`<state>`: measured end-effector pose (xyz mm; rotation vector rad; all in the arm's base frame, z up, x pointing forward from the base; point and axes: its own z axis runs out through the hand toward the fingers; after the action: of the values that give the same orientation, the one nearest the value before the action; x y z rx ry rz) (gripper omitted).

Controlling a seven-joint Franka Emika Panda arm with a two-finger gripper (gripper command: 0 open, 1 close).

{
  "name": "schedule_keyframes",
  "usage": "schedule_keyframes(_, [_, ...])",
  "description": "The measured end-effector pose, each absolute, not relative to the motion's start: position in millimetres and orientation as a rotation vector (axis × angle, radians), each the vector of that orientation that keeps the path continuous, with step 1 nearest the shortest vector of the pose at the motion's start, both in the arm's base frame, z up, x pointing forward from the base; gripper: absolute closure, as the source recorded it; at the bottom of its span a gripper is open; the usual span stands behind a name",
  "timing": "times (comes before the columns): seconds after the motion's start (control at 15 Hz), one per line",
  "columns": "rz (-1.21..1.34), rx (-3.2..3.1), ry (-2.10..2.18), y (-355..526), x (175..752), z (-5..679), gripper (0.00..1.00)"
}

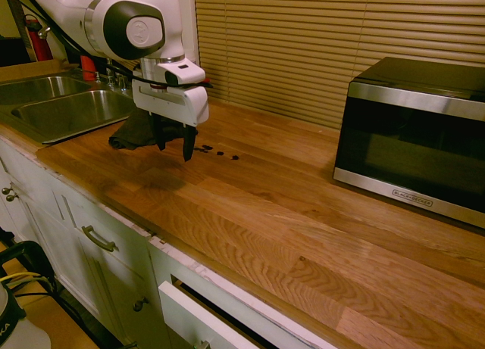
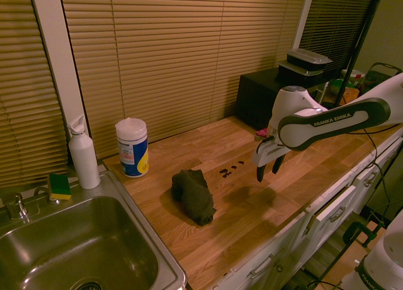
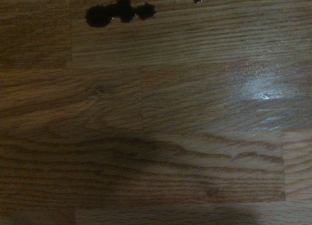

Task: Clear the spill

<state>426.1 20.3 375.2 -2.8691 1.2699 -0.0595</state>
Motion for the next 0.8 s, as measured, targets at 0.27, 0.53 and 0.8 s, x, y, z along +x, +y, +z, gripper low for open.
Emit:
schedule_keyframes(0.27, [-0.096, -2.868, 1.253, 21, 440, 396, 0.00])
schedule_keyframes(0.53, [-0.137, -2.890, 1.175, 45, 463, 426, 0.00])
schedule_keyframes(0.8, [-0.173, -2.903, 1.095, 100, 464, 426, 0.00])
